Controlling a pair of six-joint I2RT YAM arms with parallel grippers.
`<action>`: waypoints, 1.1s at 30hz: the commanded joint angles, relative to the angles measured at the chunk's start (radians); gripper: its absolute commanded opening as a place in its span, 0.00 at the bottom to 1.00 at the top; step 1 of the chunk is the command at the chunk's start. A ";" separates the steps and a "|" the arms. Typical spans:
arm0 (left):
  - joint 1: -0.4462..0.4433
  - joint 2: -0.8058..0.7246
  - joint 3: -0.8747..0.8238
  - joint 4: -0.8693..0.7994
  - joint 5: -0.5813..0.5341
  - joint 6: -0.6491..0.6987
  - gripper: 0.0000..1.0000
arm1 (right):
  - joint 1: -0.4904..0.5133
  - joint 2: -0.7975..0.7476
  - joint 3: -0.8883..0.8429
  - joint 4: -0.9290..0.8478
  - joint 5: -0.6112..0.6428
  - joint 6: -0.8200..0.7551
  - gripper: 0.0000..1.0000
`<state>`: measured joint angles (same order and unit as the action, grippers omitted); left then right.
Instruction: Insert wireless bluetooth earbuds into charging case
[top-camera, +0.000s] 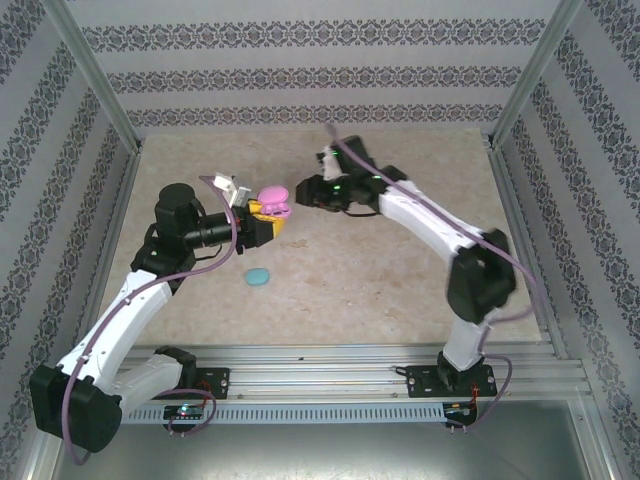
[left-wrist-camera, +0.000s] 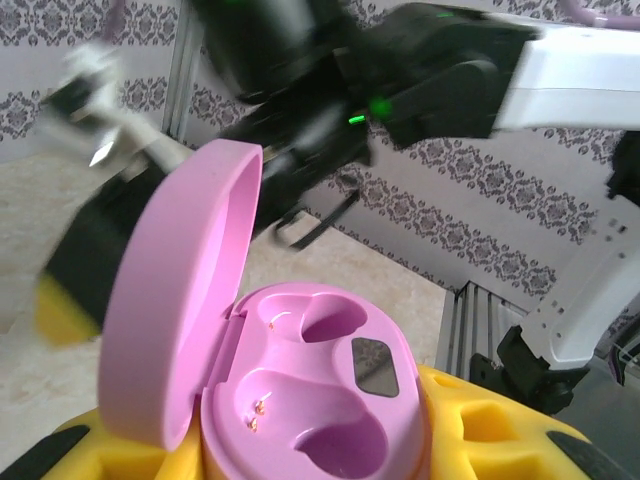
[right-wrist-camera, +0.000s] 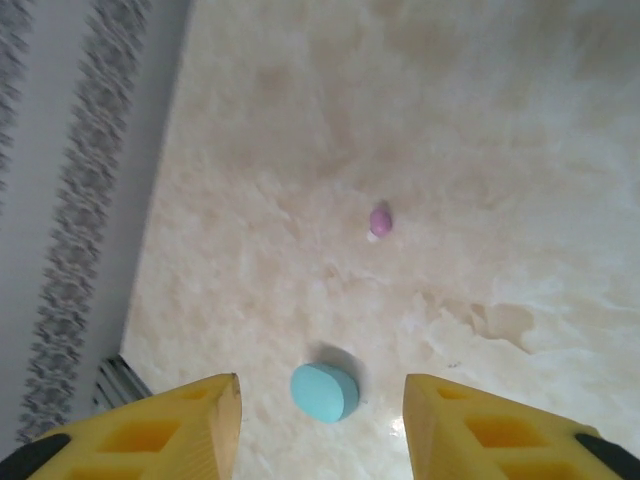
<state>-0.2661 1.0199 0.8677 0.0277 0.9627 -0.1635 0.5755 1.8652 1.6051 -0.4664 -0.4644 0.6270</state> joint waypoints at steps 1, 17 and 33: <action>0.014 -0.030 0.017 -0.063 -0.009 0.042 0.12 | 0.057 0.159 0.177 -0.075 0.008 -0.001 0.43; 0.019 -0.103 0.013 -0.161 -0.009 0.061 0.12 | 0.180 0.661 0.747 -0.305 0.207 -0.071 0.37; 0.019 -0.106 0.009 -0.156 0.000 0.057 0.12 | 0.179 0.747 0.789 -0.303 0.283 -0.102 0.33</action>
<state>-0.2596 0.9337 0.8677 -0.1249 0.9447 -0.1158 0.7551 2.5816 2.3516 -0.7467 -0.2199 0.5522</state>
